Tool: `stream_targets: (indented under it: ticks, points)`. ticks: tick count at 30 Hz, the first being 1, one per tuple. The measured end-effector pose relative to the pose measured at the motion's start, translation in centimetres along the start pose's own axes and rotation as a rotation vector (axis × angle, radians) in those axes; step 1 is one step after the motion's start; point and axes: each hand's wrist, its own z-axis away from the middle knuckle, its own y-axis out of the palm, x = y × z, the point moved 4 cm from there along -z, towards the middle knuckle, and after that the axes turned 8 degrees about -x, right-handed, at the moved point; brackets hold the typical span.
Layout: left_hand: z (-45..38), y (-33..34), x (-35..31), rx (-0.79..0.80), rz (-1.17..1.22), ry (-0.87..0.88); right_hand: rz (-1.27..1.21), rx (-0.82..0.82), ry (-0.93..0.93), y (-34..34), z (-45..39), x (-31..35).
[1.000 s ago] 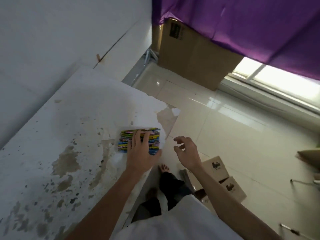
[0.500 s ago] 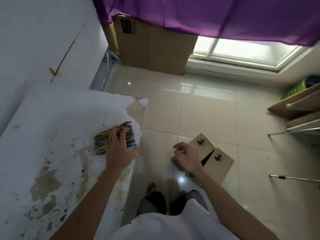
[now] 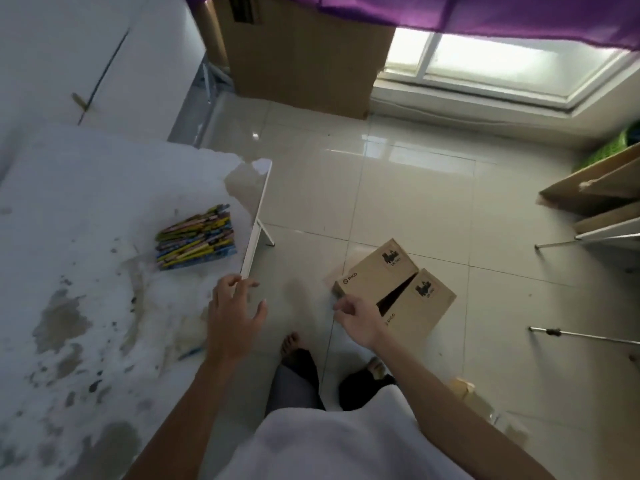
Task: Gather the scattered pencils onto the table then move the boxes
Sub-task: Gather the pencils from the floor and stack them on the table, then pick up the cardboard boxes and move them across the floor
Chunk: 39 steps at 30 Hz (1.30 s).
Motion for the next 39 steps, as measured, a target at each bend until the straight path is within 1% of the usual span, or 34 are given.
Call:
stream_targets:
  ticks: [4, 8, 11, 14, 16, 17, 21, 25, 28, 32, 35, 39]
  points:
    - [5.5, 2.0, 6.0, 0.117, -0.115, -0.081, 0.058, 0.128, 0.000, 4.2, 0.4, 0.5]
    - [6.8, 1.9, 7.4, 0.095, -0.079, -0.056, 0.138, 0.208, -0.037, 7.0, 0.9, 2.5]
    - [5.8, 1.8, 8.2, 0.073, -0.048, -0.067, 0.173, 0.218, -0.067, 8.1, 0.8, 4.4]
    - [5.6, 1.2, 8.1, 0.032, 0.011, -0.017, 0.178, 0.227, -0.095, 8.8, 0.5, 6.1]
    - [5.3, 0.3, 8.0, 0.031, 0.142, -0.087, 0.164, 0.209, -0.113, 9.1, 0.3, 7.3]
    - [4.8, 0.0, 7.9, 0.032, 0.176, -0.093, 0.151, 0.195, -0.123, 9.3, 0.1, 8.1]
    - [0.6, -1.6, 6.9, 0.022, 0.222, 0.061, 0.076, 0.122, -0.154, 9.7, -1.2, 11.0]
    - [-4.9, -5.0, 5.2, -0.114, 0.089, 0.210, 0.016, 0.058, -0.155, 9.0, -2.7, 13.6]
    - [-8.0, -5.8, 5.2, -0.163, 0.036, 0.294, -0.036, -0.012, -0.168, 8.2, -3.8, 15.3]
    - [-10.0, -5.7, 5.7, -0.164, -0.015, 0.325, -0.066, -0.049, -0.162, 7.5, -4.7, 16.5]
    - [-10.4, -5.2, 6.1, -0.135, -0.026, 0.338, -0.079, -0.069, -0.154, 7.3, -5.2, 16.5]
    - [-10.2, -4.9, 6.3, -0.093, -0.039, 0.294, -0.070, -0.076, -0.126, 7.1, -5.3, 16.1]
